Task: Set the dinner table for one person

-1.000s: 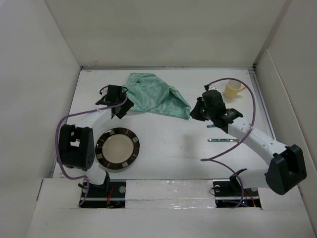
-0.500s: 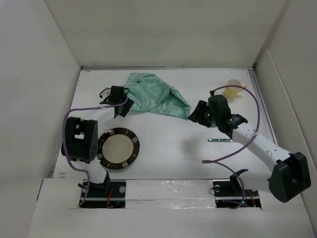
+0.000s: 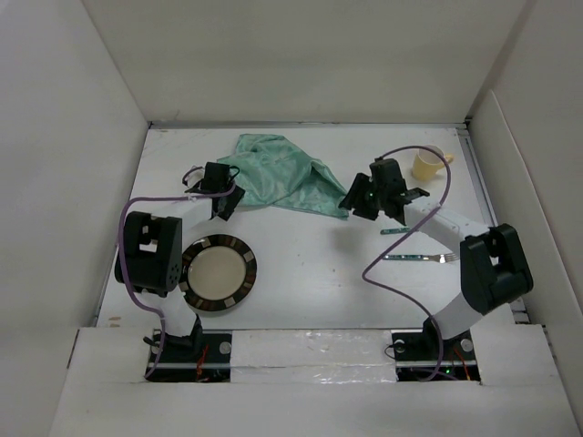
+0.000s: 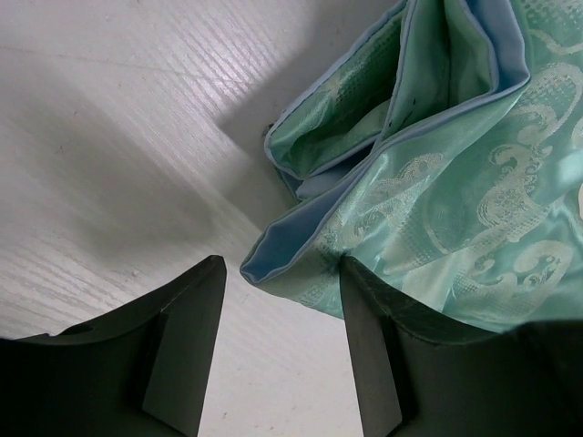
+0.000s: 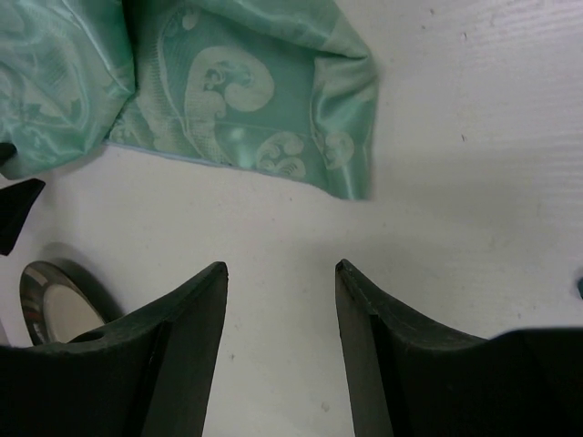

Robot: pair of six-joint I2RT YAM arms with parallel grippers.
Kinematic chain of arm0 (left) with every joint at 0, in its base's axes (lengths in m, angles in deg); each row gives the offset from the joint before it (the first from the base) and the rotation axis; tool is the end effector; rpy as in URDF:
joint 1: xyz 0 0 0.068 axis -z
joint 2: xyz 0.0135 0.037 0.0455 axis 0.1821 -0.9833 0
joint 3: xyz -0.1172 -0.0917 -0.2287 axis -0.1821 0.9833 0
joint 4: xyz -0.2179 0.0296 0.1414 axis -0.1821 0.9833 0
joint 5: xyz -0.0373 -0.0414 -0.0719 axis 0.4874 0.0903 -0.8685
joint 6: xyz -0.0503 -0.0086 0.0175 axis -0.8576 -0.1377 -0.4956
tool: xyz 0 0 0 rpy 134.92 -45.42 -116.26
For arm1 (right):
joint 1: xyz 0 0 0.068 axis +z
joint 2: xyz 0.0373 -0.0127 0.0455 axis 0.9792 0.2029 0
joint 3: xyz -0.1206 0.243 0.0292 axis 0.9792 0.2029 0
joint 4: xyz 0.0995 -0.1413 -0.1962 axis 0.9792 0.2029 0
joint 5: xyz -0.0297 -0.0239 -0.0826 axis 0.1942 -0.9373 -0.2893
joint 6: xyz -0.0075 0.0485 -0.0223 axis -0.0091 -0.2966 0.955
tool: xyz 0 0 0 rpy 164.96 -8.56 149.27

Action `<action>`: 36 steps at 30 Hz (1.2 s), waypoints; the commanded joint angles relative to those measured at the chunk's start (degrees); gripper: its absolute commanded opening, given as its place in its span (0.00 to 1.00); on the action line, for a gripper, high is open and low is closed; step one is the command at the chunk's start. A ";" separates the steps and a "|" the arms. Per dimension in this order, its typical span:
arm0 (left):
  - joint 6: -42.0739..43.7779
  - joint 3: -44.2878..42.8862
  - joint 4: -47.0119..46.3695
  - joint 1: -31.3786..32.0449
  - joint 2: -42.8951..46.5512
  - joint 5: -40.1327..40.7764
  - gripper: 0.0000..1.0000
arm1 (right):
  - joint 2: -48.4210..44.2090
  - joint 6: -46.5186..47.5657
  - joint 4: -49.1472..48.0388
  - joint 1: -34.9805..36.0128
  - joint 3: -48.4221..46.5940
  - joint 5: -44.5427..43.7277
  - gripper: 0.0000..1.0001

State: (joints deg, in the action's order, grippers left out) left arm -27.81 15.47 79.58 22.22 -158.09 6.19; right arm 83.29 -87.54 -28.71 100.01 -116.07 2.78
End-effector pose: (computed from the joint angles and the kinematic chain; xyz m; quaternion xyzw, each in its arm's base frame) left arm 0.3534 -0.0688 0.1827 -0.4127 0.8189 -0.1895 0.3511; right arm 0.3095 0.1278 0.2207 0.1288 0.9146 0.2426 0.2967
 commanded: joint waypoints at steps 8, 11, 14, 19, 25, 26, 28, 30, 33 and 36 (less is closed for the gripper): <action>-0.36 -1.36 -1.38 -0.30 -0.38 2.20 0.44 | 9.40 0.98 -3.79 -1.94 -6.55 -1.12 0.56; -0.71 -1.63 -1.65 -0.30 -0.46 2.29 0.43 | 11.95 1.77 -2.91 -1.94 -7.69 -1.91 0.56; -0.80 -2.15 -1.65 -0.30 -0.55 2.90 0.36 | 13.45 2.47 -2.99 -1.94 -8.57 -1.82 0.53; 1.39 -4.00 -3.49 -0.30 -0.29 4.22 0.20 | 16.17 3.53 -2.20 -2.46 -10.69 -2.08 0.50; 4.12 -5.40 -4.29 -0.30 1.02 4.23 0.00 | 18.37 3.97 -2.29 -2.47 -12.17 -3.23 0.34; 5.17 -5.67 -4.29 -0.30 1.46 4.22 0.00 | 18.63 3.97 -2.03 -2.47 -12.62 -3.31 0.30; 6.66 -6.89 -4.20 -0.30 3.13 4.31 0.00 | 19.51 3.97 -2.03 -2.99 -13.23 -3.93 0.13; 8.77 -7.95 -3.85 -0.30 4.28 4.49 0.00 | 19.60 4.06 -2.46 -2.99 -13.67 -4.28 0.00; 11.32 -11.38 -2.36 -0.30 6.47 4.14 0.00 | 18.99 4.23 -1.07 -3.52 -15.43 -5.95 0.00; 14.13 -16.03 0.63 -0.30 8.58 3.61 0.00 | 13.21 5.11 0.60 -3.52 -16.22 -10.51 0.00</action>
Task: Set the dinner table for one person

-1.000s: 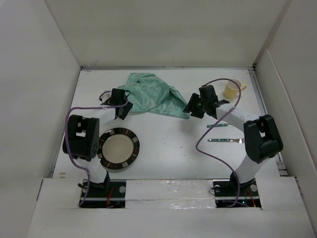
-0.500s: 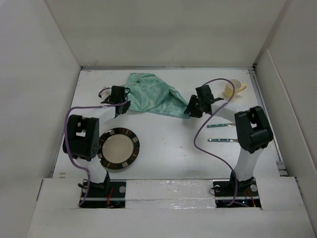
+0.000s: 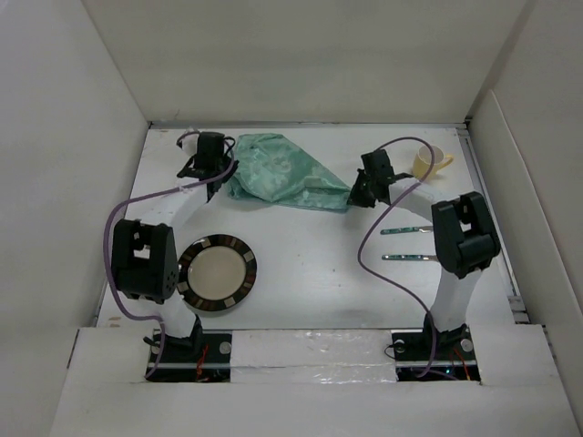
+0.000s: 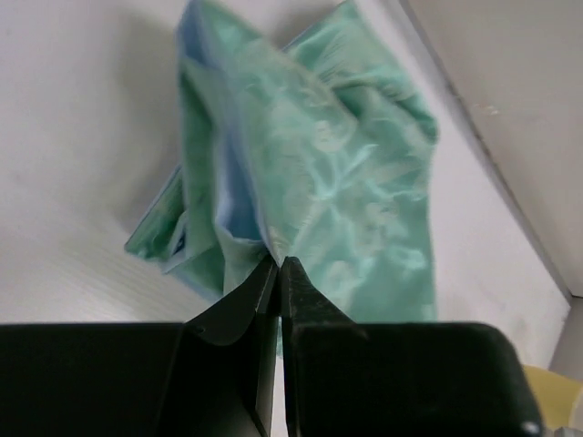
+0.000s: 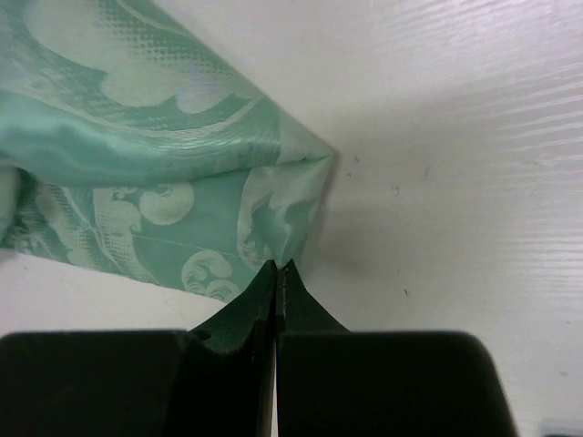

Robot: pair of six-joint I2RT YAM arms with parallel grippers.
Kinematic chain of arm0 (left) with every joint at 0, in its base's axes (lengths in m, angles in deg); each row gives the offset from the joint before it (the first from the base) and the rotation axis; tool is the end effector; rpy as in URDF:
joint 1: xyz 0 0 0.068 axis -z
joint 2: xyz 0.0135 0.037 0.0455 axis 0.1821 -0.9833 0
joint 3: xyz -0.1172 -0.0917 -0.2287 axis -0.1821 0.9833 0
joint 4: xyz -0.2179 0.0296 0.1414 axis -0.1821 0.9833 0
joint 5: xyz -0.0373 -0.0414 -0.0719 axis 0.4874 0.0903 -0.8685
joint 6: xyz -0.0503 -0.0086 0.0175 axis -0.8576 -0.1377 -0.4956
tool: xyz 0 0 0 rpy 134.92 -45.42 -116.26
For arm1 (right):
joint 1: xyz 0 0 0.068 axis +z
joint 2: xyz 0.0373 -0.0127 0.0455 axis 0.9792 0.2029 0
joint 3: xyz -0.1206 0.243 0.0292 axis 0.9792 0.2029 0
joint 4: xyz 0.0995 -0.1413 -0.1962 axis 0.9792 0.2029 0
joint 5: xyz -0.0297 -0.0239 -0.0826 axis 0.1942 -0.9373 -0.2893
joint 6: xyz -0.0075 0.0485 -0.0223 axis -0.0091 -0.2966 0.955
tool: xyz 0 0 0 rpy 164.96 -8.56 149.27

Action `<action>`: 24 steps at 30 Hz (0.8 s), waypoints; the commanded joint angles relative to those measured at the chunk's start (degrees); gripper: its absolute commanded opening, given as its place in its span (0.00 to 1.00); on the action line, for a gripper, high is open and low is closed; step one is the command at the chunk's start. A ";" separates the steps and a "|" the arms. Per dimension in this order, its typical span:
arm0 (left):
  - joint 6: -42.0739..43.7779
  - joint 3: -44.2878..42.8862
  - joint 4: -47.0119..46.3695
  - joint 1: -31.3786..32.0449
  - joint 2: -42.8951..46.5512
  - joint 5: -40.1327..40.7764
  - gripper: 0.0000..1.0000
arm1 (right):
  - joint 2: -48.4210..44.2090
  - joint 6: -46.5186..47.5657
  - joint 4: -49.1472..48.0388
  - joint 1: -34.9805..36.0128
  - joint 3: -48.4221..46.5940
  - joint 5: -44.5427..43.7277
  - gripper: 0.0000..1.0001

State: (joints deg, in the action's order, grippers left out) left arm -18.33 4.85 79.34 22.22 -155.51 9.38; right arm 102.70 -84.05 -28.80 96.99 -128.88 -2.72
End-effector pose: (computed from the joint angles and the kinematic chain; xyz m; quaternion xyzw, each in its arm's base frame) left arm 0.3773 -0.0717 0.2589 -0.3439 0.7920 -0.1974 0.4641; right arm 0.3813 0.1299 0.1708 0.1471 0.9335 0.1618 0.2842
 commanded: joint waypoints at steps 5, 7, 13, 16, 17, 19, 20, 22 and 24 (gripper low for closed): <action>7.99 -14.46 3.33 -2.59 11.71 -2.57 0.00 | -22.61 4.95 6.49 -0.51 -6.75 -12.39 0.00; 9.92 -19.45 4.83 -2.59 14.09 -2.05 0.00 | -27.38 5.74 8.16 0.02 -8.77 -14.15 0.00; 11.33 -29.31 7.82 -2.59 18.93 -3.36 0.00 | -39.97 8.91 13.52 0.55 -17.45 -18.10 0.00; 10.81 -31.25 7.38 -2.59 20.25 -4.59 0.00 | -42.08 10.58 14.67 0.55 -20.54 -18.63 0.00; 10.81 -31.70 7.29 -2.59 20.33 -4.85 0.00 | -42.26 11.45 14.67 0.55 -22.38 -18.72 0.00; 10.89 -31.88 7.29 -2.59 19.90 -4.77 0.00 | -40.85 12.51 15.11 0.55 -24.25 -18.55 0.00; 10.89 -31.61 6.86 -2.59 19.64 -4.59 0.00 | -39.89 13.47 15.37 -0.06 -25.99 -18.55 0.00; 10.81 -31.18 6.77 -3.11 18.14 -4.16 0.00 | -36.48 14.53 14.94 -1.02 -27.14 -18.03 0.00; 10.81 -30.91 6.07 -3.11 15.78 -3.98 0.00 | -33.66 15.24 13.80 -3.30 -28.80 -16.45 0.00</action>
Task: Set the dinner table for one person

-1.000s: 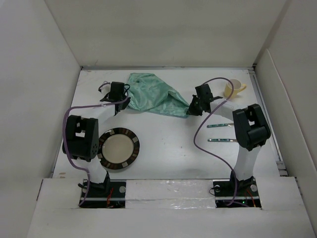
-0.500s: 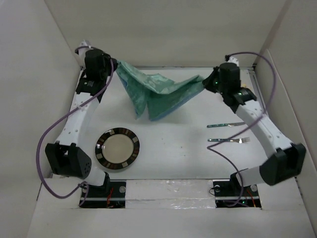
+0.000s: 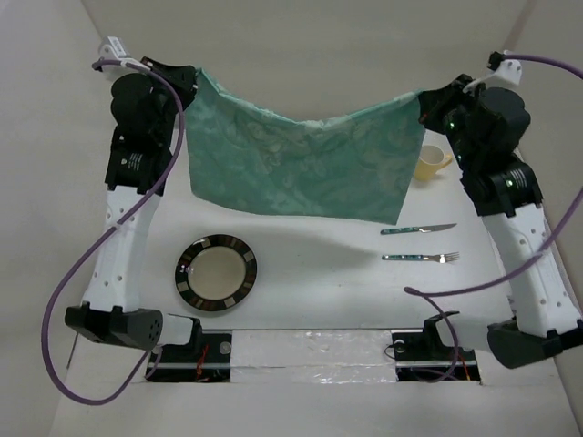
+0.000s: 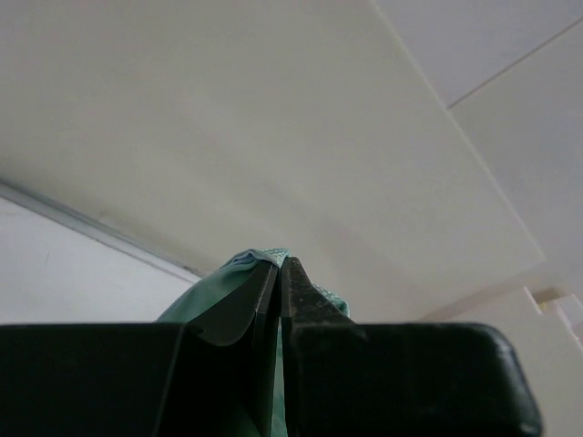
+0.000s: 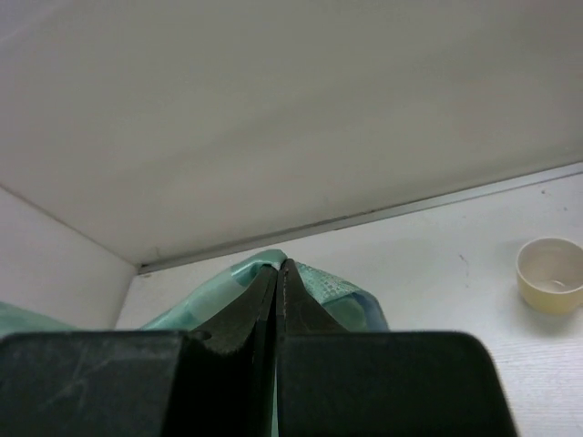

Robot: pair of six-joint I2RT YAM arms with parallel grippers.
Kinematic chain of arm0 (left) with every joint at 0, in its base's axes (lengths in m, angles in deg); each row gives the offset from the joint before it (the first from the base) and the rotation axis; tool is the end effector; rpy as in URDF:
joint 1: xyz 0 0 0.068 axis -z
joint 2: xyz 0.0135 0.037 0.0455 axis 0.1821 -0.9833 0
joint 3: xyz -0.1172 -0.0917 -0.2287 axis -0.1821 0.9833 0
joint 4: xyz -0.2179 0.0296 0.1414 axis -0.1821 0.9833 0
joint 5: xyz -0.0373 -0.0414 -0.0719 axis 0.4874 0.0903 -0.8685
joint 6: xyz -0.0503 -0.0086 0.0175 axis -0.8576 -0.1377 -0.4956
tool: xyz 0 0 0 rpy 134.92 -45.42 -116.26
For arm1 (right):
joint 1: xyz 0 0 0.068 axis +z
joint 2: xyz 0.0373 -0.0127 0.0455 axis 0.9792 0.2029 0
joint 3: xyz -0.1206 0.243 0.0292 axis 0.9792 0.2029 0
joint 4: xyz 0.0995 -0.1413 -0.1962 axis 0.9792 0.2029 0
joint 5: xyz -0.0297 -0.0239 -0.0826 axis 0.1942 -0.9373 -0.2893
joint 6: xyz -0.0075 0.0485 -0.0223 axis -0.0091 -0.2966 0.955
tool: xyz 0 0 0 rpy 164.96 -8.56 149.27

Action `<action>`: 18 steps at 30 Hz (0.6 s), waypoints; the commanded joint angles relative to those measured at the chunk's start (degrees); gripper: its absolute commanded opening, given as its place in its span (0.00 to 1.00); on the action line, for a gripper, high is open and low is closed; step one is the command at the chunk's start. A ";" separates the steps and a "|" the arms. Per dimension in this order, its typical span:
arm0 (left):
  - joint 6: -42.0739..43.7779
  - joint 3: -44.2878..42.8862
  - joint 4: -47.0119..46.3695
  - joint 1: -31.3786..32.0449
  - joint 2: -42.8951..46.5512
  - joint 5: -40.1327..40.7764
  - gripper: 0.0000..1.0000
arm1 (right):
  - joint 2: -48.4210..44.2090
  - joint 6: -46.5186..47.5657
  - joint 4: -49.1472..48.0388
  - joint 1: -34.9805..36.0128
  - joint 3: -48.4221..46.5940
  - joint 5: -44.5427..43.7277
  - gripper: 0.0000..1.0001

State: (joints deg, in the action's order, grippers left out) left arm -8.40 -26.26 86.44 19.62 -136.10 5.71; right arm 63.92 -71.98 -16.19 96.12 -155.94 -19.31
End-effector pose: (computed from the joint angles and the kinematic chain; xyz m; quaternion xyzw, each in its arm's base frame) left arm 0.2641 -0.0382 0.5437 -0.2234 0.5785 -0.3085 0.7213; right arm 0.2216 0.0614 0.5301 0.1385 0.6849 0.1719 0.6944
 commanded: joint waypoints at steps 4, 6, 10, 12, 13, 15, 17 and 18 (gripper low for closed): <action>-0.17 -1.64 -1.66 -2.09 -8.82 -2.23 0.00 | 12.93 3.70 -1.98 -5.08 -5.17 4.71 0.00; -0.26 -3.66 -1.66 -3.49 -13.19 -2.85 0.00 | 18.64 3.97 -2.34 -5.96 -8.24 5.60 0.00; -2.97 -14.01 -0.60 -6.83 -20.77 -8.80 0.00 | 29.01 3.62 0.29 -9.11 -25.77 8.49 0.00; -5.70 -17.28 -0.77 -8.15 -23.75 -11.10 0.00 | 35.41 3.44 4.14 -9.82 -34.06 8.85 0.00; -6.40 -19.82 -1.13 -8.94 -24.21 -13.03 0.00 | 37.37 3.35 5.65 -9.83 -38.71 9.81 0.00; -6.67 -20.98 -2.09 -8.95 -24.47 -13.66 0.00 | 38.79 3.09 6.81 -11.31 -46.05 10.17 0.00; -6.41 -18.72 -3.23 -9.47 -23.43 -14.63 0.00 | 36.61 2.13 4.53 -12.10 -40.56 12.27 0.00; -5.71 -16.62 -3.93 -9.48 -21.42 -14.80 0.00 | 35.20 2.12 2.17 -12.11 -37.30 13.32 0.00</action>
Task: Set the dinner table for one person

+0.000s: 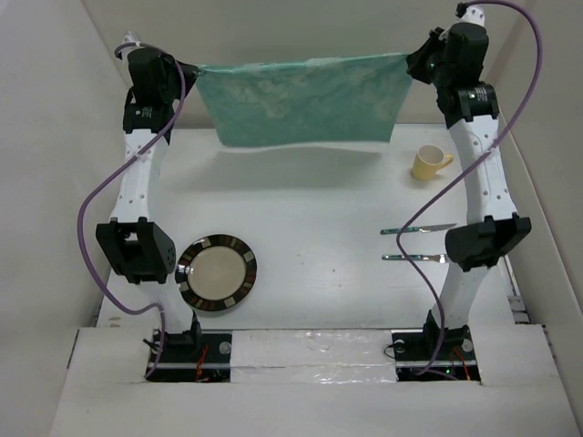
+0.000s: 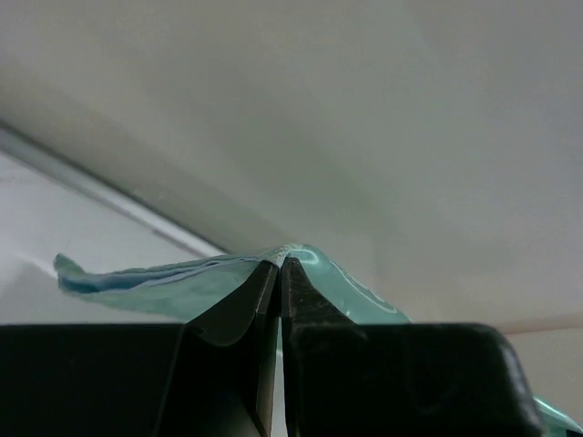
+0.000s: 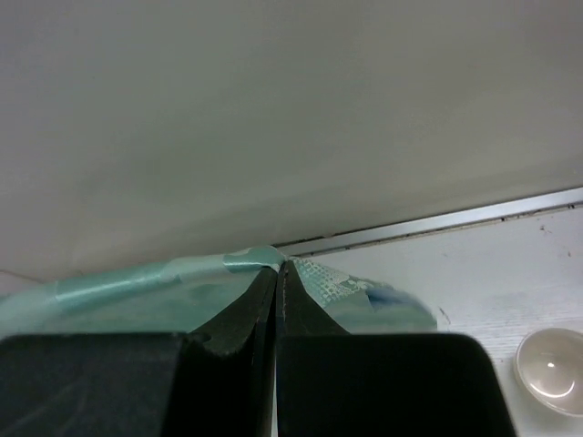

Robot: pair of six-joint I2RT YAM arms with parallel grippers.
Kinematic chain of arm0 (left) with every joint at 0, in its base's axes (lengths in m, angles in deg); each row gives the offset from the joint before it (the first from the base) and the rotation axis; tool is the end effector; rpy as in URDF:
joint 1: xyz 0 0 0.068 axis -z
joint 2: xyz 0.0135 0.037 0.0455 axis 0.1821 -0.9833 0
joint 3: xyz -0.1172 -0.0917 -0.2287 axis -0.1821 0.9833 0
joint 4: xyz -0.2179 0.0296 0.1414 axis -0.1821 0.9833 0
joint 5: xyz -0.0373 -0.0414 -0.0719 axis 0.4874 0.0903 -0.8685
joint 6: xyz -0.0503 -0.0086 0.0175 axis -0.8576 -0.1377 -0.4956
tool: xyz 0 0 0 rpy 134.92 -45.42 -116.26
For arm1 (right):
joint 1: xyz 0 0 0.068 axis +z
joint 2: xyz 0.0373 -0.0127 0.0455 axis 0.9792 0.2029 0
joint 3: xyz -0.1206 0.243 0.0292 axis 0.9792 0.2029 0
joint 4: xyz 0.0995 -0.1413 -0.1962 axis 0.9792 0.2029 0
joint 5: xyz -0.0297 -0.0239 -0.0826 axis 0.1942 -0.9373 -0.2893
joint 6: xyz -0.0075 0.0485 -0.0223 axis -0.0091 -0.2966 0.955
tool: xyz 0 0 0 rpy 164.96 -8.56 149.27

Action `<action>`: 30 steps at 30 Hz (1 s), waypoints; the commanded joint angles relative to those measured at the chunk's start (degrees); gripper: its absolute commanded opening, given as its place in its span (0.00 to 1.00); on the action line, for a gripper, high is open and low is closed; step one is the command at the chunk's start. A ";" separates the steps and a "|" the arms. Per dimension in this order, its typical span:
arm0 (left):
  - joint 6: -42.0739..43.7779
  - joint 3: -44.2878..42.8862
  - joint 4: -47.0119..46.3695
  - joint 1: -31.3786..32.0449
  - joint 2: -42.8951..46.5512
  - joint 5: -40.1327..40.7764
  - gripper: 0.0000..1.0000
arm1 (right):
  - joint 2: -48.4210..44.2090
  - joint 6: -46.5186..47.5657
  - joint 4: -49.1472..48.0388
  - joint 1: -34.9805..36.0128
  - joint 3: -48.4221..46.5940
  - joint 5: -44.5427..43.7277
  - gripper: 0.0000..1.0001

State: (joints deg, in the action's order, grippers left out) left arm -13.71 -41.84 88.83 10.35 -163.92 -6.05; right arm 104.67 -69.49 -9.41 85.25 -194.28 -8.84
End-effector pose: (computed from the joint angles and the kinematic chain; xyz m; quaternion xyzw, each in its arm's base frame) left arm 0.4237 -0.0020 0.4694 -0.2637 0.6639 -0.3109 0.6269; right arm 0.4178 0.0480 0.5024 0.1294 0.7422 0.1358 0.6434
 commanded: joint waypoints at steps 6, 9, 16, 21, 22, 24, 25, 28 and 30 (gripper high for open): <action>-0.93 34.28 -21.69 -0.82 17.48 -7.61 0.00 | -18.46 -2.30 -17.51 -1.25 42.62 8.48 0.00; 0.83 48.88 -25.65 -0.82 18.55 -9.55 0.00 | -21.98 -3.62 -23.41 -0.63 56.14 8.84 0.00; 3.64 66.22 -26.98 -1.35 17.50 -7.79 0.00 | -18.21 -4.85 -19.93 0.60 71.37 6.56 0.00; 5.14 68.33 -23.55 -1.35 17.41 -5.86 0.00 | -19.00 -5.47 -18.60 0.60 76.91 6.64 0.00; 5.31 69.38 -22.68 -1.35 18.54 -5.86 0.00 | -20.39 -5.47 -18.43 0.60 79.01 6.64 0.00; 5.66 70.44 -21.62 -1.35 19.86 -5.16 0.00 | -21.89 -5.56 -18.16 0.60 81.13 6.73 0.00; 5.75 71.49 -21.01 -1.35 20.48 -4.72 0.00 | -23.38 -5.64 -18.16 0.60 82.18 6.73 0.00; 6.54 73.25 -18.99 -1.35 22.33 -4.46 0.00 | -25.32 -5.38 -18.52 0.60 85.79 6.91 0.00; 6.81 74.31 -17.14 -1.35 23.82 -3.93 0.00 | -26.38 -5.73 -18.34 0.60 86.85 7.08 0.00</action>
State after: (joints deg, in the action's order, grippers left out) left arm -8.73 30.99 69.48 9.28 -143.53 -11.39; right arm 80.51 -74.91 -26.09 85.54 -108.64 -1.19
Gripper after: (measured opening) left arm 0.007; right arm 0.013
